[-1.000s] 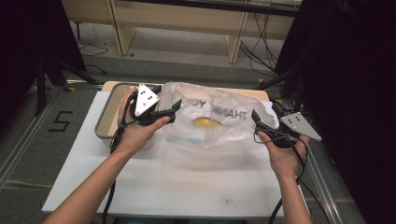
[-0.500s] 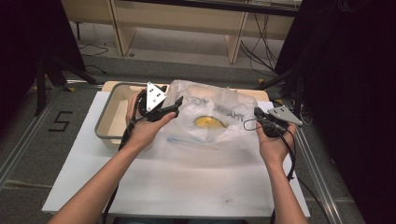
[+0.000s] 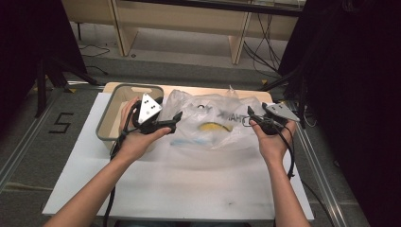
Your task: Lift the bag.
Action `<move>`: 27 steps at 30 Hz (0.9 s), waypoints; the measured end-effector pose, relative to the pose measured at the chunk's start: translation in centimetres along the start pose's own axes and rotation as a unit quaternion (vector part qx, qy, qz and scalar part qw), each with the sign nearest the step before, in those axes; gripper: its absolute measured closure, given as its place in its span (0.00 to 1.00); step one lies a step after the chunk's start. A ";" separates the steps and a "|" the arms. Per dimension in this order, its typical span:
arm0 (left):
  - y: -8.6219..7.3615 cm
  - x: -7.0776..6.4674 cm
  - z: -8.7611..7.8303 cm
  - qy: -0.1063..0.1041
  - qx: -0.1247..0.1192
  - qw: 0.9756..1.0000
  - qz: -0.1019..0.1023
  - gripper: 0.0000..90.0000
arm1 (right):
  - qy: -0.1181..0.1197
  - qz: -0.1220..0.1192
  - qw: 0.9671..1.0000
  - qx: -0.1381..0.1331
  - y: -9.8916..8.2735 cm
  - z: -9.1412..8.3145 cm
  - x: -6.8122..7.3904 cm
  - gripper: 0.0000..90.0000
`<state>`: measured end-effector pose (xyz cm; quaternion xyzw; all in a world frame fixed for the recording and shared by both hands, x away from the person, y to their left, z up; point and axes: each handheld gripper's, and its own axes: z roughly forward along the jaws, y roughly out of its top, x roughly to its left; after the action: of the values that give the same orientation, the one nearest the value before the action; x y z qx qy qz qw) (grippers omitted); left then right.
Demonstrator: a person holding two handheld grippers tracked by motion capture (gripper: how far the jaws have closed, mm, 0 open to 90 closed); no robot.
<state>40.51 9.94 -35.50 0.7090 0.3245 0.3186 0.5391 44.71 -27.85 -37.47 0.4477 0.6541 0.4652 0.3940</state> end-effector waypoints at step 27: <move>-9.7 -1.4 -7.7 -0.095 0.079 0.992 0.019 0.17 | 0.211 -0.012 0.976 0.056 -10.4 -12.8 0.6 0.29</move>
<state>32.37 15.12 -43.35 0.7828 0.2821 0.2331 0.5033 30.33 -32.24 -44.23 0.3530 0.7531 0.5068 0.2267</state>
